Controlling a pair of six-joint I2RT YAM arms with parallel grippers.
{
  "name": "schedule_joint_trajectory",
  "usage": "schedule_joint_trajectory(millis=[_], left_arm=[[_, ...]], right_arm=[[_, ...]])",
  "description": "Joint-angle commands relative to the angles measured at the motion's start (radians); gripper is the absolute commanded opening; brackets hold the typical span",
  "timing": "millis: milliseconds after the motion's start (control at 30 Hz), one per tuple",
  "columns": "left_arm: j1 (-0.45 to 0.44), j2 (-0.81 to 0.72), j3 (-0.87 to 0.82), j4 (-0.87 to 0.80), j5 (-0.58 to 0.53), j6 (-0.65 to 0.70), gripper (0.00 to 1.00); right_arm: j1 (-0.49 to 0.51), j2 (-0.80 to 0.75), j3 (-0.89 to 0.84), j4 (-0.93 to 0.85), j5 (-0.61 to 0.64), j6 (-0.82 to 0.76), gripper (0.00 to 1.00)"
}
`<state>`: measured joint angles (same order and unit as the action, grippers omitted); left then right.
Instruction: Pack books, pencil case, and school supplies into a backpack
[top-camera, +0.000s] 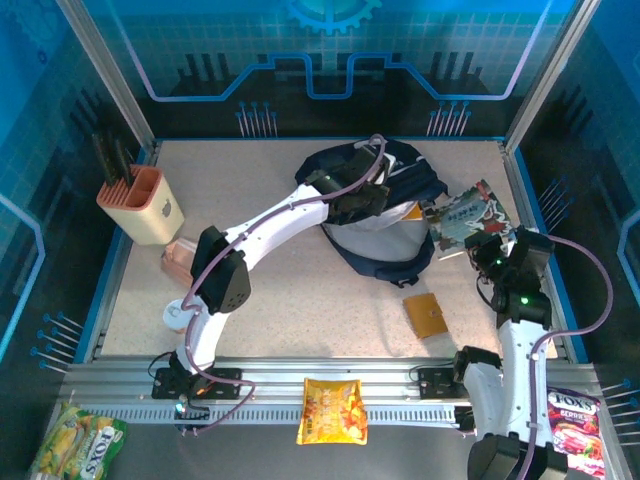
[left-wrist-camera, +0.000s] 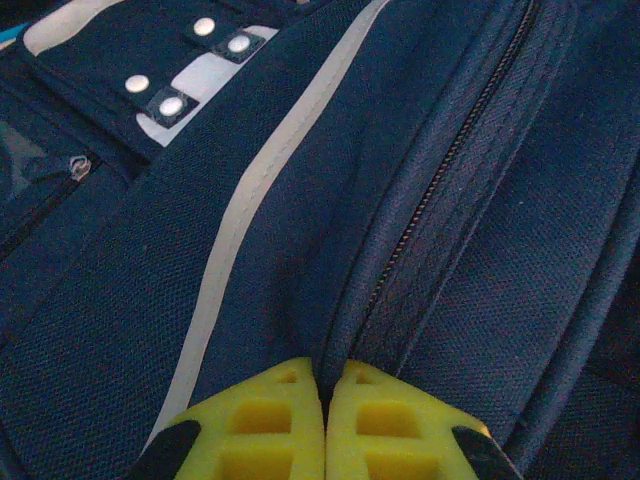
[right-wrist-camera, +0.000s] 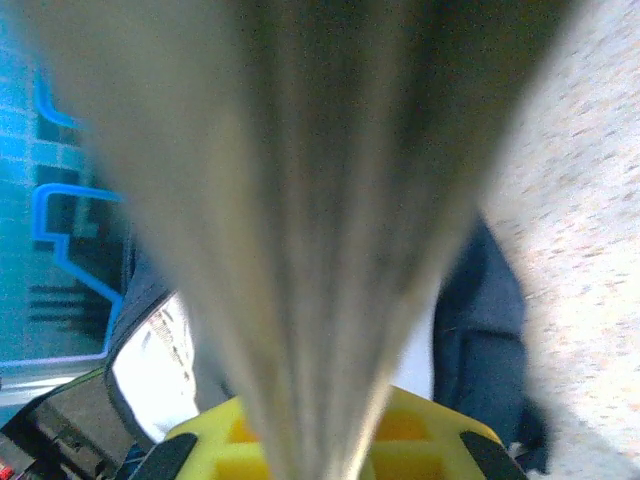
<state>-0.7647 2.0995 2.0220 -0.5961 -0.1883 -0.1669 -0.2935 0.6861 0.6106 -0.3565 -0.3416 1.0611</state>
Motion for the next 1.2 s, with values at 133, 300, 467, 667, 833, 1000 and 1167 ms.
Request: schedule_joint_trajectory(millis=[133,300,467,667,833,1000,1167], left_arm=[[0.008,-0.151,-0.018,0.194,0.039,-0.027,0.00],[0.008,-0.187,-0.074,0.246,0.041,-0.052,0.00],[0.008,-0.194,-0.082,0.235,0.045,-0.057,0.00],[0.008,-0.204,-0.087,0.233,0.046,-0.070,0.00],[0.013,-0.213,-0.090,0.228,0.044,-0.083,0.00],[0.023,-0.219,-0.094,0.217,0.048,-0.101,0.00],[0.033,-0.226,-0.107,0.216,0.053,-0.119,0.00]], right_arm=[[0.134,0.080,-0.067,0.340,-0.112,0.198,0.00],[0.251,0.165,-0.091,0.429,-0.049,0.218,0.00],[0.321,0.239,-0.108,0.488,0.019,0.225,0.00],[0.383,0.383,-0.115,0.590,0.095,0.264,0.00],[0.393,0.566,-0.068,0.743,0.071,0.299,0.00],[0.397,0.771,-0.004,0.901,0.021,0.360,0.00],[0.405,0.940,0.076,1.009,-0.040,0.392,0.06]])
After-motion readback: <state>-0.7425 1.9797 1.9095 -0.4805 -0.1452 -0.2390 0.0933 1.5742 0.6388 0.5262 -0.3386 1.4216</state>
